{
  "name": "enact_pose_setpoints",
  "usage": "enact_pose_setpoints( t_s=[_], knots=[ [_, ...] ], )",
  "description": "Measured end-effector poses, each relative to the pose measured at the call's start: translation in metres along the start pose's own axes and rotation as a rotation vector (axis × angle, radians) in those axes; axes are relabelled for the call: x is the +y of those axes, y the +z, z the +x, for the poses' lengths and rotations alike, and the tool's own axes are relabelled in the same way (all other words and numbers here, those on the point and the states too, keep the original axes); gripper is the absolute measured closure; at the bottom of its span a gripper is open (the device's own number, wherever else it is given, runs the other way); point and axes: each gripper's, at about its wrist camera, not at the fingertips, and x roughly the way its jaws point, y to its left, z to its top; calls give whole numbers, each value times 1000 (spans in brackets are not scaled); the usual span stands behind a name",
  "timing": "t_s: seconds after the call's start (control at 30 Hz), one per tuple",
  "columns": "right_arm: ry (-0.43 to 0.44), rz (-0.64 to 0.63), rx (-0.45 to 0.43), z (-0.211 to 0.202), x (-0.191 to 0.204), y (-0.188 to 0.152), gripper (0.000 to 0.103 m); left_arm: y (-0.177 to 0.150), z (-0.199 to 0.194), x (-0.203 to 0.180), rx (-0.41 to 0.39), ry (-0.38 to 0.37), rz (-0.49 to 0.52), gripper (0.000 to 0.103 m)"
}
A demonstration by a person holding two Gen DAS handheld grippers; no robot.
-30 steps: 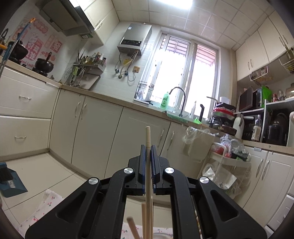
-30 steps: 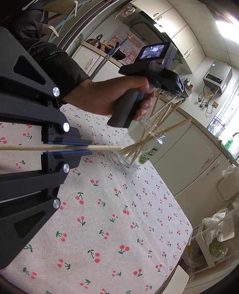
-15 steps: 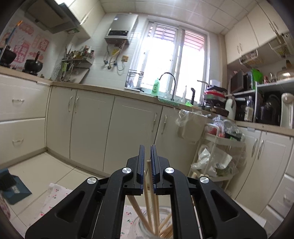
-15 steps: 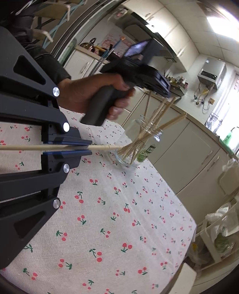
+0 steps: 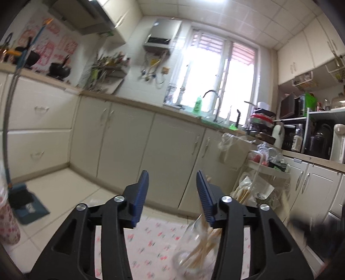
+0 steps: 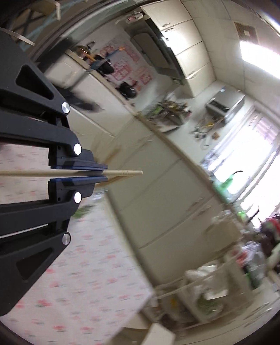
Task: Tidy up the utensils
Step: 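Lower the right tool's stick into the glass jar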
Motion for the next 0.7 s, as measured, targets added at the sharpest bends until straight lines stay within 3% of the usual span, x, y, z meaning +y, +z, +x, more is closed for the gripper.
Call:
enact_pose_setpoints(
  t_s=[0.13,0.3,0.53,0.7],
  knots=[
    [-42,-3,-134,24,10,30,97,-22,-1,24,72,44,-65,55],
    [-90,26,-243,52,7,47,97,-31,2,38,96,51,-102,55],
    [-122,40,-337,84,0,51,97,-35,9,44,126,34,-137,54],
    [-142,33,-358,99,-5,44,97,-35,14,48,135,40,-158,52]
  ],
)
